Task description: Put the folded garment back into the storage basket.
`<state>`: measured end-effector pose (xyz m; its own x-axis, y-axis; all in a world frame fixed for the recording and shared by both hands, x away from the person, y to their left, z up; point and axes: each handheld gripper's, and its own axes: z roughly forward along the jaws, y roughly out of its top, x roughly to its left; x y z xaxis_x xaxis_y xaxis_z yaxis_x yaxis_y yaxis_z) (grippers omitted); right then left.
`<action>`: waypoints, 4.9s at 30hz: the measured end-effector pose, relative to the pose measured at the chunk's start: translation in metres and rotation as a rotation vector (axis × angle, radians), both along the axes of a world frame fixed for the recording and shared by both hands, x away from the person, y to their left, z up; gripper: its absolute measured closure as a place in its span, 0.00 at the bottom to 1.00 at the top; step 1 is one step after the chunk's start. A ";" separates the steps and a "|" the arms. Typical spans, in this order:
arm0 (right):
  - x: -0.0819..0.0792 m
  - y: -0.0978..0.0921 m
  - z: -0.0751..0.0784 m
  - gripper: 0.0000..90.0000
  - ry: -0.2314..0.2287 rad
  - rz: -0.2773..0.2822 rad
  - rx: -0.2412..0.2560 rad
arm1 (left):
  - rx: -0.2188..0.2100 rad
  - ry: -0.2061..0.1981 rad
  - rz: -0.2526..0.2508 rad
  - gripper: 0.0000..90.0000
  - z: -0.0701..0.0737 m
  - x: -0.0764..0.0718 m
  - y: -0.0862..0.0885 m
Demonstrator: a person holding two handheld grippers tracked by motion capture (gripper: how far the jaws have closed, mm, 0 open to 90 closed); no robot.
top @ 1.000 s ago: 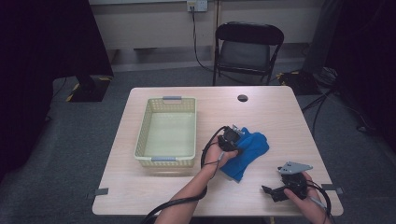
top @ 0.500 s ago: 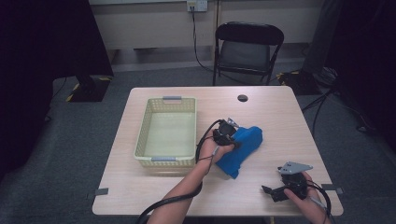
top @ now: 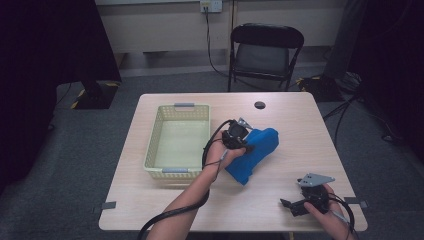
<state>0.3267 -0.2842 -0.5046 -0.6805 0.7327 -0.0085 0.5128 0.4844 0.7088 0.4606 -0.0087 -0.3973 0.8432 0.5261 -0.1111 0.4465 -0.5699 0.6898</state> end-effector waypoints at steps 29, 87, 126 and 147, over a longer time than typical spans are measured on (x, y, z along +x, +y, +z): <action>0.000 0.000 0.000 0.00 0.001 0.000 0.000 | -0.009 -0.009 0.024 0.84 0.057 0.001 0.036; 0.000 0.000 0.000 0.00 0.001 0.000 0.000 | -0.048 -0.030 0.171 0.84 0.088 0.010 0.122; 0.000 0.000 0.000 0.00 0.001 -0.001 0.001 | -0.056 -0.051 0.316 0.84 0.071 0.024 0.173; 0.000 0.000 0.000 0.00 0.001 -0.001 0.001 | -0.009 -0.045 0.431 0.83 0.036 0.033 0.191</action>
